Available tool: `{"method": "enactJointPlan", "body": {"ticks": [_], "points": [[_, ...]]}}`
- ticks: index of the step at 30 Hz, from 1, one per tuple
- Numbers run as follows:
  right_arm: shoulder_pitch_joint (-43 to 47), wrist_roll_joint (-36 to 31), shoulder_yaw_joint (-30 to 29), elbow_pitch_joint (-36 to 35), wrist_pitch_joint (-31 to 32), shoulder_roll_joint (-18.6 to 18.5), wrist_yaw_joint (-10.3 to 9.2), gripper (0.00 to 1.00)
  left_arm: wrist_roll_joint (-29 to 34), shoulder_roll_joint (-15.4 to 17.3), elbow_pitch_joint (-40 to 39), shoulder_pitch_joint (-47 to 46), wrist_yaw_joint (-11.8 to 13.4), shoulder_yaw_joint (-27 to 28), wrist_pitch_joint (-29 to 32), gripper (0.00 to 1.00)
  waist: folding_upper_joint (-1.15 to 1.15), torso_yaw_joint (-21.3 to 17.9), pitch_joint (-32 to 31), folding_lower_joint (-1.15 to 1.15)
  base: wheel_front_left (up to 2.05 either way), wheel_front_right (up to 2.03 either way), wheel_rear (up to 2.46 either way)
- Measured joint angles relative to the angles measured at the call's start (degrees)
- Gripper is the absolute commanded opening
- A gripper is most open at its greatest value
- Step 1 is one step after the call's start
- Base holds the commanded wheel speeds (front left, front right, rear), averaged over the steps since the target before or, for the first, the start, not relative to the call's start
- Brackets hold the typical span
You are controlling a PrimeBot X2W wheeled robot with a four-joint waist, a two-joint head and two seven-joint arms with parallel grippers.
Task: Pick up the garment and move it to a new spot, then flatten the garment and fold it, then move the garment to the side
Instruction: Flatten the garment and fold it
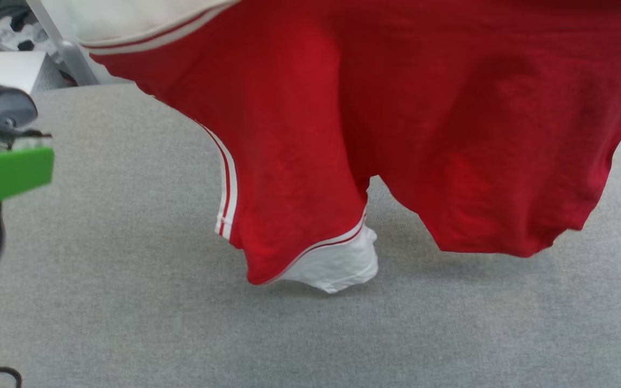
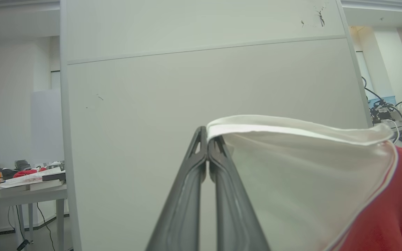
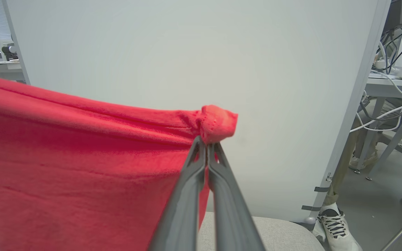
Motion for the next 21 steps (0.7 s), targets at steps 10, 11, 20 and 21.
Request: {"method": "enactJointPlan", "body": {"ticks": [10,11,20,21], "points": [[-11.83,-2.25,3.13,6.84,-3.61,-3.15,0.01,0.0,0.19,4.79,6.94,-12.32,-4.49,-1.92,5.75,0.0,0.0,-0.47,7.19,0.0,0.0,0.0,0.0],[-13.35,-2.5,3.7,7.78,-3.93,-3.52,0.01,0.0,0.19,5.2,8.08,-13.78,-5.14,-2.07,5.92,0.0,0.0,-0.5,8.0,0.0,0.0,0.0,0.0],[-33.75,-5.31,10.43,21.16,-8.72,-6.32,0.02,0.0,1.11,6.45,21.02,-35.1,-11.82,-5.47,5.55,0.0,0.0,-0.97,17.79,0.0,0.0,0.0,0.0],[-35.72,-5.63,11.17,22.61,-9.24,-6.41,0.02,0.0,1.56,6.31,22.7,-37.45,-12.39,-5.94,5.24,0.0,0.0,-1.0,18.74,0.01,0.0,0.0,0.0]]}}
